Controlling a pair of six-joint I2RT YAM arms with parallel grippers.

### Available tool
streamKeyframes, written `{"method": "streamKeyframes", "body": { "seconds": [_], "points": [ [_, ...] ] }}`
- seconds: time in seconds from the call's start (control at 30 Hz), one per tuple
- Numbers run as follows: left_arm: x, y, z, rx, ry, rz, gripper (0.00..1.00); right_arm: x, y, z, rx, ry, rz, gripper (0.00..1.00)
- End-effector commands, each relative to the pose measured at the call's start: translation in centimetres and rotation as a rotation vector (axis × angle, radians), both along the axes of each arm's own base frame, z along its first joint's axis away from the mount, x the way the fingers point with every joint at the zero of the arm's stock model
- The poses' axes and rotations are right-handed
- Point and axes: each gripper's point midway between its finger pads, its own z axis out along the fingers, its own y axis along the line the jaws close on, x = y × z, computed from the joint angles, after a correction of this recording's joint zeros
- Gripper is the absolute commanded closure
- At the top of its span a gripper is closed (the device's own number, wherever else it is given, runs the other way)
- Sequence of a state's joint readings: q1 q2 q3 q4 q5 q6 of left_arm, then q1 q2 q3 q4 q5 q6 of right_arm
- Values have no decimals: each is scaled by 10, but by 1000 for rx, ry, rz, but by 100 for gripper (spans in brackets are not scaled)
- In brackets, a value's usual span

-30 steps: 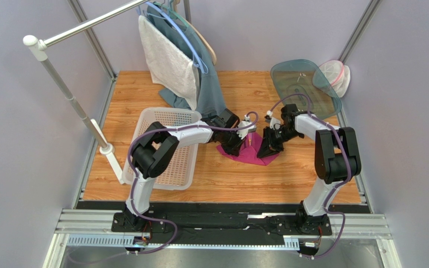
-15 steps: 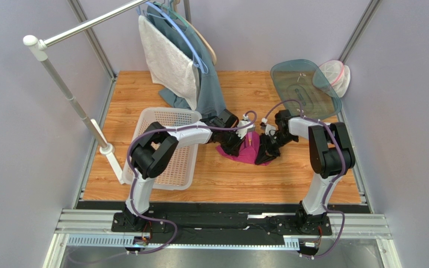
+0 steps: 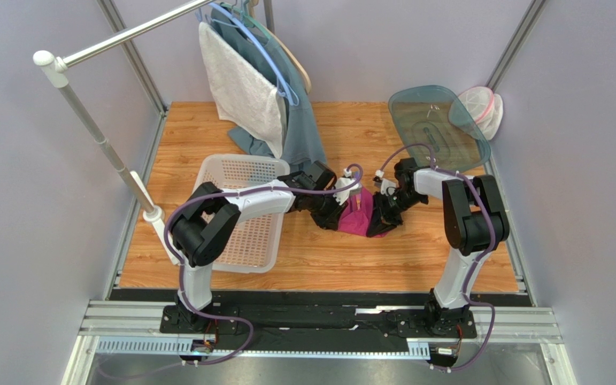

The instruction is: Place the utensils on the paper napkin and roll it up

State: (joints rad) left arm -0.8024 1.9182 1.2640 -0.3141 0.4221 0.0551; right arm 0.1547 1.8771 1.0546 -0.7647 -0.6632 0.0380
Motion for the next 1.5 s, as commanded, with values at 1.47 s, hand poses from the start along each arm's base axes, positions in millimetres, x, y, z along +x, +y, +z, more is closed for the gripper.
{"method": "streamKeyframes", "body": {
  "seconds": [1.47],
  "points": [
    [14, -33, 10, -51, 108, 102, 93, 27, 2, 5, -32, -77, 17, 85]
  ]
}}
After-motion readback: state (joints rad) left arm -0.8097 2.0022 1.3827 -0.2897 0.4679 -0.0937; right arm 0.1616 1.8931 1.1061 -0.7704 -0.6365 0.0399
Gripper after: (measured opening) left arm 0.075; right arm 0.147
